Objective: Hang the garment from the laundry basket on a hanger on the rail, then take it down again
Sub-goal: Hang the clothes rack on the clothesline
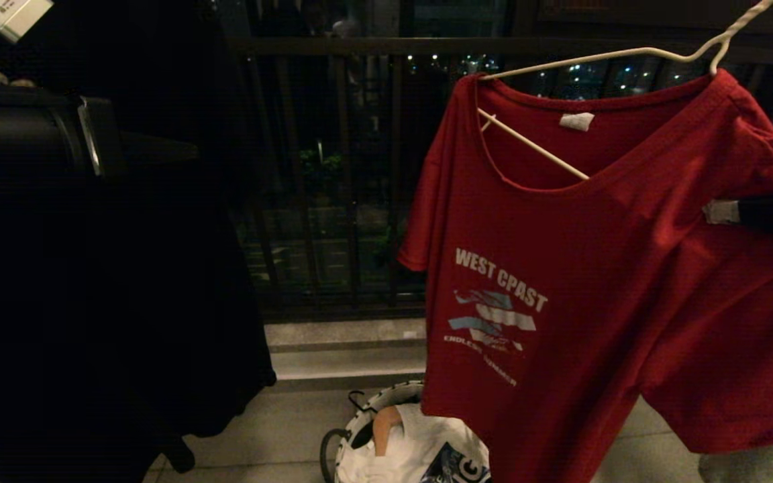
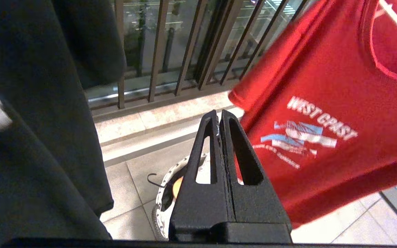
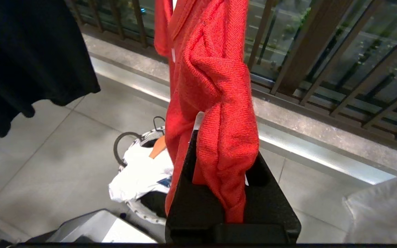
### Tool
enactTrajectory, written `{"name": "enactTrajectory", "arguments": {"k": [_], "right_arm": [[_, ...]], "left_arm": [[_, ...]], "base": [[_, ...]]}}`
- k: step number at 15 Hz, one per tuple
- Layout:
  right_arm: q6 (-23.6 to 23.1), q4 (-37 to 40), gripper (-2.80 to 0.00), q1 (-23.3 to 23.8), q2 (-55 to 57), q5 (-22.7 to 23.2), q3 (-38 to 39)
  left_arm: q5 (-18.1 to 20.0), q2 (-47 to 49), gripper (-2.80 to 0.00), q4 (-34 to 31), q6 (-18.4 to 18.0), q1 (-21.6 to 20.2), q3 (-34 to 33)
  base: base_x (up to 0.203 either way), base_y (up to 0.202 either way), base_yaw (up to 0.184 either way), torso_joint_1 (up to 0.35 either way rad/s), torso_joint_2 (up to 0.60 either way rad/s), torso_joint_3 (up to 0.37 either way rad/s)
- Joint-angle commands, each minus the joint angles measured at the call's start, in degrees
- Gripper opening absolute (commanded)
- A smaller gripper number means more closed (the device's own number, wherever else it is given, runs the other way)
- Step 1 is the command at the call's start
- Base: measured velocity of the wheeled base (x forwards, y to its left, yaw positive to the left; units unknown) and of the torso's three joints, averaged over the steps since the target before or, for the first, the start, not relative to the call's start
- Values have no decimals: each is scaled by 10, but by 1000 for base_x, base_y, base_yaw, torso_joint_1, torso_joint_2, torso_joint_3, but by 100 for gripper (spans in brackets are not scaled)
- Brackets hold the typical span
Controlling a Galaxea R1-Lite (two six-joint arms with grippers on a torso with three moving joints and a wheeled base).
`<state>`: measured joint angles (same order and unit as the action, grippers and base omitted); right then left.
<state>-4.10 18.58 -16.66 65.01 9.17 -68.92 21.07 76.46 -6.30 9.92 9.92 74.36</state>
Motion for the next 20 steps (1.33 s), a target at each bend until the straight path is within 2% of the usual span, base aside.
{"name": "enactTrajectory", "arguments": {"k": [1, 6, 20], "right_arm": [[0, 1, -280, 0, -19, 1, 22], [18, 1, -280, 0, -49, 2, 80], [22, 1, -280, 0, -86, 2, 149]], "left_arm": [[1, 0, -280, 0, 1, 0, -1], [1, 3, -280, 1, 1, 0, -1], [3, 3, -280, 2, 1, 1, -4]], "base": [[0, 0, 0, 163, -480, -314], [0, 0, 0, 185, -493, -315], [0, 0, 0, 239, -553, -318]]}}
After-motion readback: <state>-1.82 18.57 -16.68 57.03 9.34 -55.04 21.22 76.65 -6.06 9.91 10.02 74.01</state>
